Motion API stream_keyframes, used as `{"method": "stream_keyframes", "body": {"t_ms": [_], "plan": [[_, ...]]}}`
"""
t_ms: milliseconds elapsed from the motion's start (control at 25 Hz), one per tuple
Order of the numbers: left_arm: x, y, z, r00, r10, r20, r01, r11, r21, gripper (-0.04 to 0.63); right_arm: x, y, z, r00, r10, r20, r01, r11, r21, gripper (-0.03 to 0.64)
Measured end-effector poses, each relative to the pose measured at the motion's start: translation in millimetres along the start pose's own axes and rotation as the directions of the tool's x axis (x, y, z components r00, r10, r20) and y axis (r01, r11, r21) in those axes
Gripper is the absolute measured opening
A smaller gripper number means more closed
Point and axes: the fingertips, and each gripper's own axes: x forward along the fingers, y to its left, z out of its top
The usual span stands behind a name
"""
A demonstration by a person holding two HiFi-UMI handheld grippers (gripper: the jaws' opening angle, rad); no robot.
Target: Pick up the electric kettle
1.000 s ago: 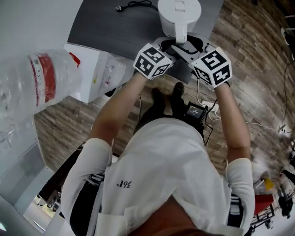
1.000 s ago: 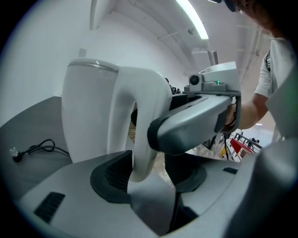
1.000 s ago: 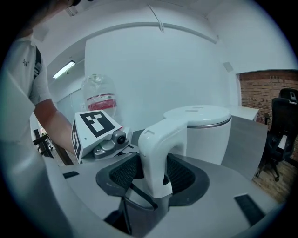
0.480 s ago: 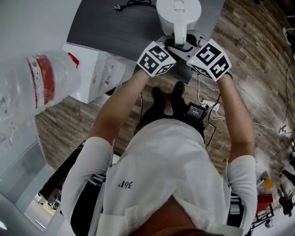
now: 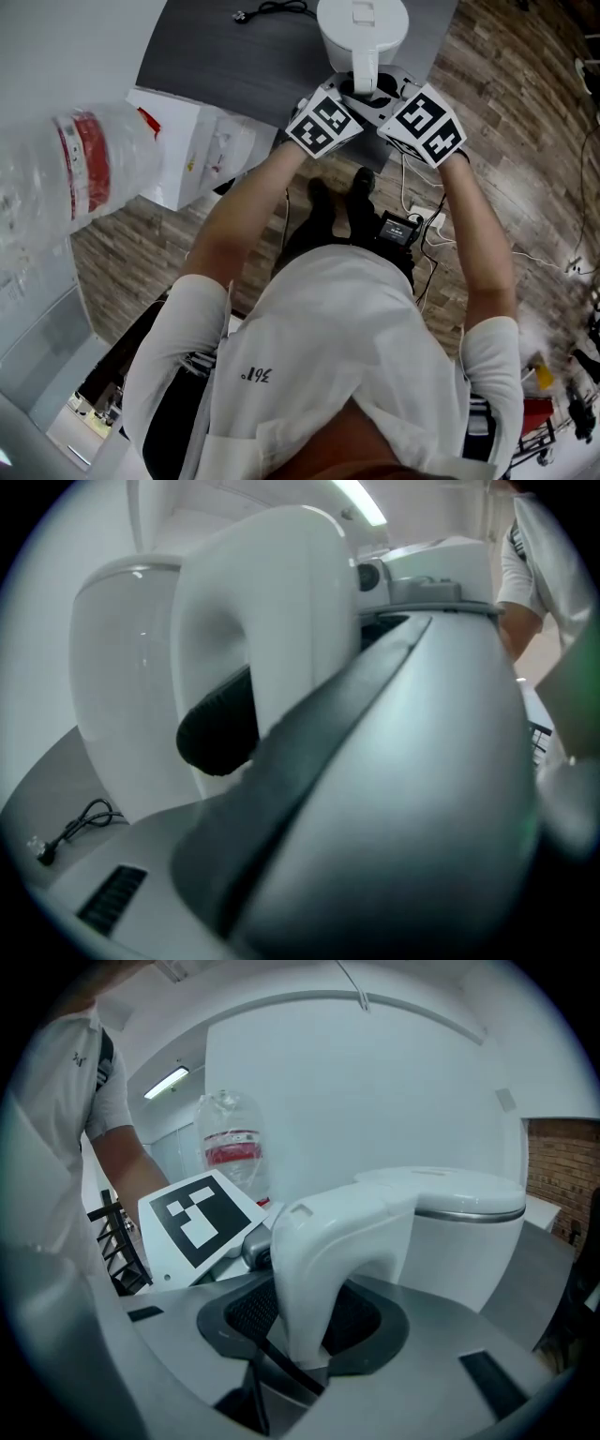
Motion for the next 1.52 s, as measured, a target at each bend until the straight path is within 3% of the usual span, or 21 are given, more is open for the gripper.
{"method": "stream_keyframes", "body": {"t_ms": [200, 840, 1520], "plan": [[1.4, -3.6, 0.2, 1.0, 0.005, 0.007, -0.006, 0.998, 0.063, 0.13, -2.7, 2.1, -1.6, 1.0, 0.008, -0.013, -0.009, 0.999, -0.05, 0.15], [-1.8, -4.1, 5.9, 0.999, 0.034, 0.02, -0.036, 0.995, 0.094, 0.11, -8.2, 0.1, 5.2, 0.999, 0.004, -0.047, -0.009, 0.994, -0.112, 0.152], [-31.6, -12.6, 45.3, 0.995, 0.059, 0.082, -0.072, 0.983, 0.169, 0.104, -31.4, 12.9, 45.0, 0.999, -0.033, -0.018, 0.029, 0.983, -0.182, 0.156]]}}
